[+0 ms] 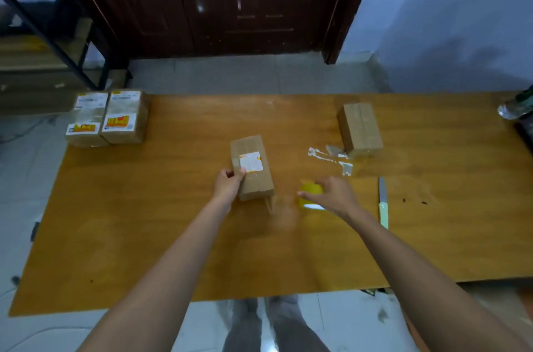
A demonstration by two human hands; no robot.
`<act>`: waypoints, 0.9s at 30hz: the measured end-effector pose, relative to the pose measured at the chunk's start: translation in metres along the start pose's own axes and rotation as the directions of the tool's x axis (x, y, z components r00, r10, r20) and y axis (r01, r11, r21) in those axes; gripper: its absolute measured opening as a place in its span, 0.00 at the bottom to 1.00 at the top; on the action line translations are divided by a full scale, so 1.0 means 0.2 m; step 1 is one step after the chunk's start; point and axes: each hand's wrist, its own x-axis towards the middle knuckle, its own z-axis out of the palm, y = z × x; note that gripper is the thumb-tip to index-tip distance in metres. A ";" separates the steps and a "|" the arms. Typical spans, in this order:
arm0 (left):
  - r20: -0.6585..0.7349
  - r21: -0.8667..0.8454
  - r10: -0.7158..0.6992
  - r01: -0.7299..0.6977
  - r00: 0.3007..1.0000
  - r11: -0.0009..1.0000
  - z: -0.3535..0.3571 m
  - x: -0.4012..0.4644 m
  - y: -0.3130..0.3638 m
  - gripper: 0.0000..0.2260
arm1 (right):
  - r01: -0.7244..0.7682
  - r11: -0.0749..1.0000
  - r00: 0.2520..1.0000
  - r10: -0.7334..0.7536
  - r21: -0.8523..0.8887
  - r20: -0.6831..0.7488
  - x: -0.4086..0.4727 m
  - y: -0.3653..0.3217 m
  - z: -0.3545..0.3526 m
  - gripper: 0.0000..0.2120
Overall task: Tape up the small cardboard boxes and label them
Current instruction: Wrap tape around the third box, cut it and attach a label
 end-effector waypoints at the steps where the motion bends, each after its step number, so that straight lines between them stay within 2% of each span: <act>1: -0.003 -0.007 0.002 -0.002 1.000 1.000 0.00 0.01 0.00 0.12 | -0.023 0.998 1.000 0.023 0.054 -0.011 -0.02 0.01 -0.01 0.26; 4: -0.018 0.018 0.011 -0.011 1.000 1.000 0.04 0.04 0.02 0.15 | -0.072 0.975 0.997 0.073 0.208 0.003 -0.09 0.04 -0.02 0.23; 7: -0.022 0.118 0.064 -0.061 0.998 0.991 0.09 0.05 0.04 0.12 | -0.019 0.953 1.000 0.020 0.302 0.000 -0.16 0.04 -0.02 0.19; 9: -0.038 0.230 0.105 -0.093 0.994 0.969 0.12 0.05 0.06 0.13 | 0.053 0.943 0.998 -0.046 0.328 -0.031 -0.19 0.01 -0.03 0.23; 11: -0.039 0.345 0.146 -0.124 0.989 0.930 0.15 0.06 0.07 0.16 | 0.173 0.942 0.984 -0.156 0.288 -0.081 -0.20 -0.01 -0.03 0.24; 14: 0.011 0.464 0.188 -0.171 0.982 0.869 0.21 0.05 0.08 0.16 | 0.301 0.928 0.952 -0.277 0.218 -0.133 -0.23 -0.03 -0.03 0.19; 20: 0.067 0.493 0.237 -0.238 0.969 0.837 0.23 0.04 0.04 0.16 | 0.460 0.867 0.884 -0.427 0.191 -0.188 -0.28 -0.04 0.00 0.15; 24: 0.092 0.519 0.240 -0.252 0.966 0.817 0.25 -0.01 0.04 0.18 | 0.538 0.819 0.840 -0.501 0.198 -0.209 -0.32 -0.09 0.00 0.17; 26: 0.018 0.547 0.340 -0.294 0.940 0.783 0.23 -0.06 0.06 0.16 | 0.590 0.788 0.806 -0.562 0.175 -0.187 -0.34 -0.11 0.00 0.17; 27: -0.012 0.500 0.436 -0.372 0.900 0.782 0.21 -0.11 0.07 0.12 | 0.599 0.784 0.800 -0.575 0.162 -0.173 -0.34 -0.13 -0.01 0.17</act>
